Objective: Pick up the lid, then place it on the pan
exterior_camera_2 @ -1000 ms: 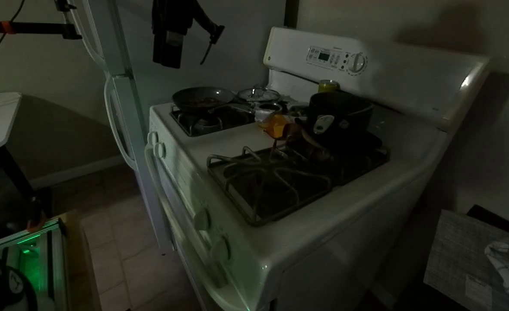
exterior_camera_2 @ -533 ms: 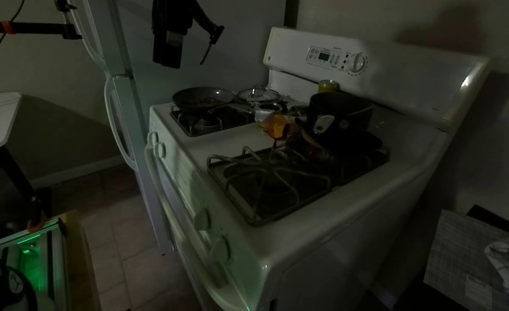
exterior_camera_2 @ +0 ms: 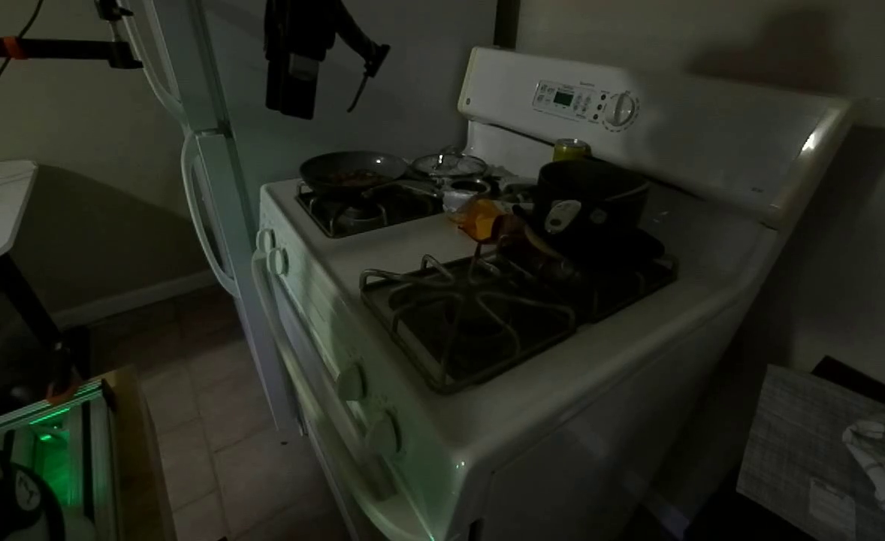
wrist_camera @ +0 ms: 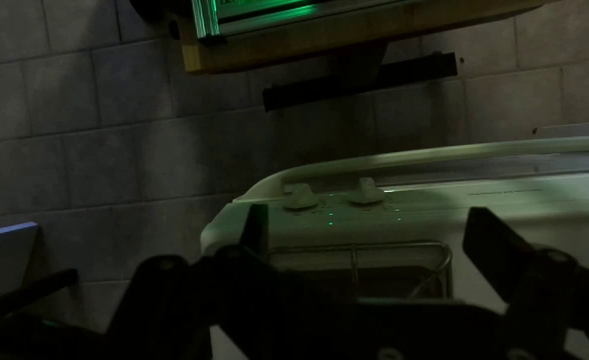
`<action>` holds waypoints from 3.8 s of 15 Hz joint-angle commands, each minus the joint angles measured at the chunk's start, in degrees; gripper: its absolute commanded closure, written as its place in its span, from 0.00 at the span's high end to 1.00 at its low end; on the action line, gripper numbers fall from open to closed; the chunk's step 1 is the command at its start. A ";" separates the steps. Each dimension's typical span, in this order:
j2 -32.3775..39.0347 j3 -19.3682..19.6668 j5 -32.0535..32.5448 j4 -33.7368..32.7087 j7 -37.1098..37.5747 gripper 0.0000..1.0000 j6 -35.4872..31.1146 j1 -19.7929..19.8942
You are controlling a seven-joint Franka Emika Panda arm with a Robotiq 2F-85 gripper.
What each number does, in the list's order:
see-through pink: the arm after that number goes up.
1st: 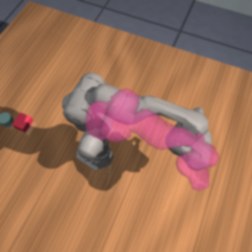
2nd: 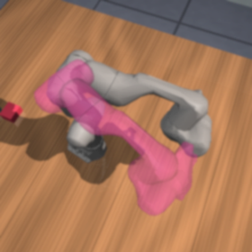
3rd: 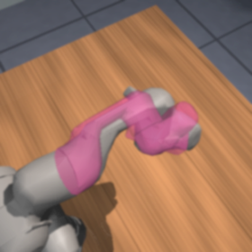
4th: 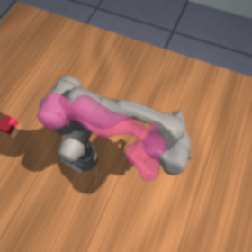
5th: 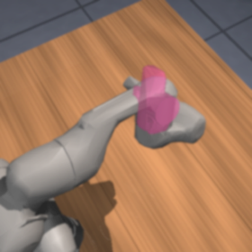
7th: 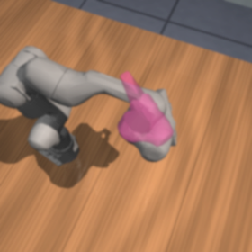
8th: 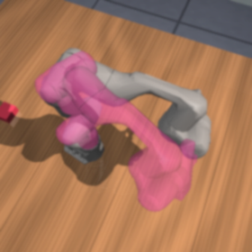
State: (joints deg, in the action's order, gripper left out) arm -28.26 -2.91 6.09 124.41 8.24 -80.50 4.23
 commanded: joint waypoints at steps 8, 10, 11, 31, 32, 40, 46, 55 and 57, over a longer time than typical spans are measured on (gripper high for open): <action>0.09 0.68 0.23 -0.16 0.33 1.00 0.19 -0.90; 0.09 0.68 0.23 -0.16 0.33 1.00 0.19 -0.90; -0.01 0.91 -1.60 -0.29 1.54 1.00 -1.26 -0.91; 14.46 -12.34 1.21 -6.43 11.45 1.00 -57.59 -7.21; 16.13 -12.40 2.02 -6.92 12.16 1.00 -58.31 -7.29; 22.28 -13.22 2.65 -10.34 12.70 1.00 -59.28 -8.25; 37.27 -11.61 12.73 -19.28 13.26 1.00 -62.20 -12.56; 46.36 -5.97 9.98 -28.44 13.51 1.00 -61.33 -17.70; 48.72 -4.65 13.66 -30.22 15.47 1.00 -60.03 -19.75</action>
State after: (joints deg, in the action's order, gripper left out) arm 18.23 -10.78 17.80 95.86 22.67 -141.68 -11.89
